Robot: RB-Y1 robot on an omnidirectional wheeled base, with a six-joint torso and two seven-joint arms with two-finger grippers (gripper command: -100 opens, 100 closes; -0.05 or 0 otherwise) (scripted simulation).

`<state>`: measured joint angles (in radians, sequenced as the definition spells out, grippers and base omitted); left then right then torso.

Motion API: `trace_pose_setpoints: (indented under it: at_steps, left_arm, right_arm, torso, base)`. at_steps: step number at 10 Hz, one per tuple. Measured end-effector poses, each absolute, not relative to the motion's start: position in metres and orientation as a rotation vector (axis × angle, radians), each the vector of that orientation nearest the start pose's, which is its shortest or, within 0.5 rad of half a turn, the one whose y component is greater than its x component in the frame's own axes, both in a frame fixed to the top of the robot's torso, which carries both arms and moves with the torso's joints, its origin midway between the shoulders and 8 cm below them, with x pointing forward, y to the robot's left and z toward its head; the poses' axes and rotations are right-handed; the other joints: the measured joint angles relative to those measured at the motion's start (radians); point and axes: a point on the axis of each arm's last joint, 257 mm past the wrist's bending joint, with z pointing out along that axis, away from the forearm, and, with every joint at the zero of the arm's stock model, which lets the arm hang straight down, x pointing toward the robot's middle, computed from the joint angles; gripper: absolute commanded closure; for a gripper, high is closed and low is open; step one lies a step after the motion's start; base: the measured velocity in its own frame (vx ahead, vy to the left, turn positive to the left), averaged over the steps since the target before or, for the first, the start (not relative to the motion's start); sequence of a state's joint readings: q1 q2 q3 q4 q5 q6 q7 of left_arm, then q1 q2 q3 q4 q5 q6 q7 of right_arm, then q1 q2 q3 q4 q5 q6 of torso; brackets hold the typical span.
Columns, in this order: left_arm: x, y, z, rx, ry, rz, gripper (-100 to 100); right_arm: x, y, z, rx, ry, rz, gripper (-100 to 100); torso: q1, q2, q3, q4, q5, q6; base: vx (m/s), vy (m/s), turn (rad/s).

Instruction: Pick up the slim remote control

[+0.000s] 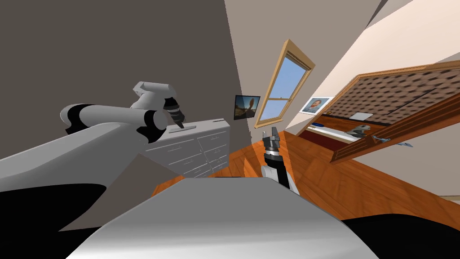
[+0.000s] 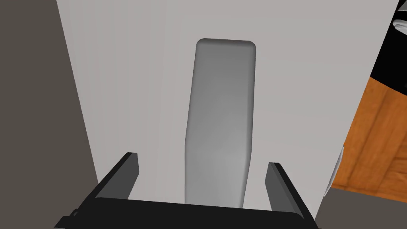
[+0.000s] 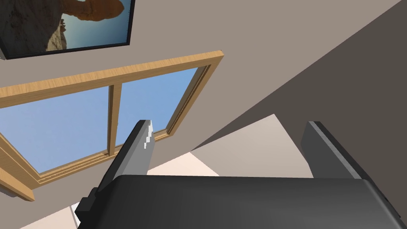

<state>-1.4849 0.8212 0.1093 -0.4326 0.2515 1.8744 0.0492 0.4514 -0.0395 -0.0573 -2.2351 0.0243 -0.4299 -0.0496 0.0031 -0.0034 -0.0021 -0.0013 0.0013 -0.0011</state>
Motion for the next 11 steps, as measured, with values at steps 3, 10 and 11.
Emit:
trace_pose_setpoints:
  at_steps: [3,10,11]
  left_arm:
    - [0.493,0.445,-0.033,-2.556,1.654,-0.078,-100]
    - [0.484,0.442,-0.051,-2.620,1.643,-0.027,-100]
    - [0.485,0.442,-0.060,-2.628,1.623,-0.029,-100]
  right_arm:
    - [0.365,-0.293,0.008,0.687,0.686,1.273,0]
    - [0.366,-0.293,0.008,0.687,0.685,1.273,0]
    - [0.366,-0.293,0.008,0.687,0.685,1.273,0]
  torso:
    - [-0.001,0.000,0.000,0.000,0.000,0.000]
    - [0.001,0.007,0.004,0.001,0.000,0.000]
    - [0.001,0.008,0.005,0.002,0.001,0.001]
  base:
    - [0.045,0.030,-0.005]
    - [-0.020,0.028,-0.075]
    - [-0.069,0.054,-0.056]
